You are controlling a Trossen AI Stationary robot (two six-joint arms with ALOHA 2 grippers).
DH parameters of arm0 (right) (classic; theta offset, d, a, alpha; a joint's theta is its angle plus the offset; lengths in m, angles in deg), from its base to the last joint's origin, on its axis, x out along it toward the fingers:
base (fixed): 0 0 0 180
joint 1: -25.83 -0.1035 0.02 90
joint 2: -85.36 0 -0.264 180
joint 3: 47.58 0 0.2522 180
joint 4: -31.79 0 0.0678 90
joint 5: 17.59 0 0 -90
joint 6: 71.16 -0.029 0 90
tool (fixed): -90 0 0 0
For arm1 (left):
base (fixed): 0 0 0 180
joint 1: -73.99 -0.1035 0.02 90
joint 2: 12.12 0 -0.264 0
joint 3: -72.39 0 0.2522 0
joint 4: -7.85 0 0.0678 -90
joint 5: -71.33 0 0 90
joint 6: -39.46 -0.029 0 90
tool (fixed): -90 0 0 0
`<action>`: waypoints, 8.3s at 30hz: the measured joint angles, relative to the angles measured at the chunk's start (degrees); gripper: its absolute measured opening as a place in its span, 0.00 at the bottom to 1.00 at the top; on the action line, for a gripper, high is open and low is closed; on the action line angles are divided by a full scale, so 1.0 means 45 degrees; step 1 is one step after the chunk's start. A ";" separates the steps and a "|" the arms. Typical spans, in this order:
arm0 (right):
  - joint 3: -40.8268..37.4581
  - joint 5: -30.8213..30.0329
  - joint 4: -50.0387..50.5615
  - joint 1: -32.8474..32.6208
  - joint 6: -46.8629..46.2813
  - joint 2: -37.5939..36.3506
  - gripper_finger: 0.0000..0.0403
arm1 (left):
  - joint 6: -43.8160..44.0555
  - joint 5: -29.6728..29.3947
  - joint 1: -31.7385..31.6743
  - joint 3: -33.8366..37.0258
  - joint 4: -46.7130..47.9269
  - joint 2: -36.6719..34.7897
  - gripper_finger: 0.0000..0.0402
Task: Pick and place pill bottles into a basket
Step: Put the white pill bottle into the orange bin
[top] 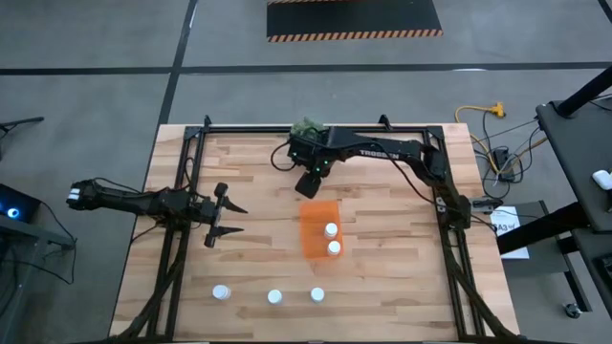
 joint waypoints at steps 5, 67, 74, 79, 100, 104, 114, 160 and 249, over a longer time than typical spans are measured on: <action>0.0000 -0.0175 0.0288 -0.0436 0.0015 -0.0369 0.37 | 0.0000 0.0000 -0.0002 0.0005 0.0003 -0.0015 0.57; -0.6421 -0.0333 -0.2818 -0.2827 0.0655 -0.3355 0.37 | 0.0000 0.0000 -0.0001 0.0002 0.0001 -0.0015 0.57; -0.6459 -0.0332 -0.2891 -0.2807 0.0915 -0.2830 0.37 | 0.0000 0.0000 -0.0001 0.0000 0.0001 -0.0015 0.57; -0.6460 -0.0328 -0.2998 -0.2739 0.1069 -0.2394 0.37 | 0.0000 0.0000 0.0000 0.0004 0.0008 -0.0010 0.57; -0.6513 -0.0400 -0.3097 -0.2691 0.1234 -0.2175 0.52 | 0.0000 0.0000 -0.0005 0.0000 -0.0002 -0.0015 0.57; -0.6499 -0.0408 -0.2976 -0.2691 0.1279 -0.2416 0.52 | 0.0000 0.0000 -0.0001 0.0001 0.0003 -0.0015 0.57; -0.6489 -0.0434 -0.2860 -0.2691 0.1326 -0.3399 0.52 | 0.0000 0.0000 0.0000 0.0001 0.0008 -0.0005 0.57; -2.1833 0.0790 -2.3663 -0.4055 0.2608 -1.5219 0.52 | 0.0000 0.0000 -0.0005 0.0000 0.0008 -0.0015 0.57; -2.5796 -0.1308 -1.5386 -0.4047 0.3551 -2.6839 0.52 | 0.0000 0.0000 0.0000 0.0000 -0.0007 -0.0019 0.57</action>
